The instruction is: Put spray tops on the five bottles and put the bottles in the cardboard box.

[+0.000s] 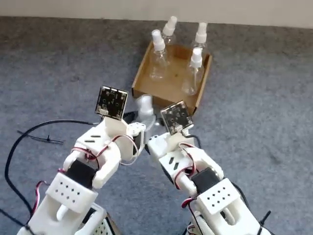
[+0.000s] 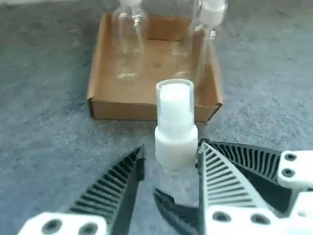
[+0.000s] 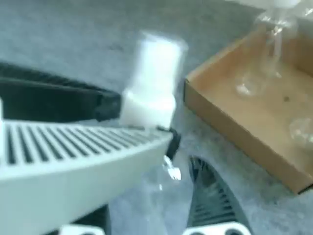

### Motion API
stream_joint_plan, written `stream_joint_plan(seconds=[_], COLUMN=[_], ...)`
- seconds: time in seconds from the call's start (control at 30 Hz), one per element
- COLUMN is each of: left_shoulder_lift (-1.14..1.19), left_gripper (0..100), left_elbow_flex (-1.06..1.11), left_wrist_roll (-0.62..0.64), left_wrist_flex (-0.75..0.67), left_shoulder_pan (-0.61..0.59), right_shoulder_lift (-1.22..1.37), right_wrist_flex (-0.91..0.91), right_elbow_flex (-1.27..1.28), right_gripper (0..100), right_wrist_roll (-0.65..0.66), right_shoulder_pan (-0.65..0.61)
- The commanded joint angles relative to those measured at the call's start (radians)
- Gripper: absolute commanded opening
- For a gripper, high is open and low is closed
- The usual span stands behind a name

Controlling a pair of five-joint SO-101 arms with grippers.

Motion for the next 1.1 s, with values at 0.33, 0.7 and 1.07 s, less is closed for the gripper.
stream_joint_plan(seconds=[0.33, 0.7, 1.07], left_shoulder_lift=[-0.021, -0.427, -0.611], left_gripper=[21, 30, 17], left_elbow_flex=[-0.058, 0.044, 0.176], left_wrist_roll=[-0.025, -0.081, -0.109], left_wrist_flex=[0.018, 0.095, 0.094], left_shoulder_pan=[-0.064, -0.081, -0.084], right_shoulder_lift=[-0.035, -0.030, 0.090], right_wrist_flex=[-0.047, -0.047, -0.035], right_elbow_flex=[-0.033, -0.041, -0.358], right_gripper=[0.4, 0.4, 0.4], right_wrist_roll=[-0.011, -0.011, -0.005], right_shoulder_pan=[0.039, 0.042, 0.216])
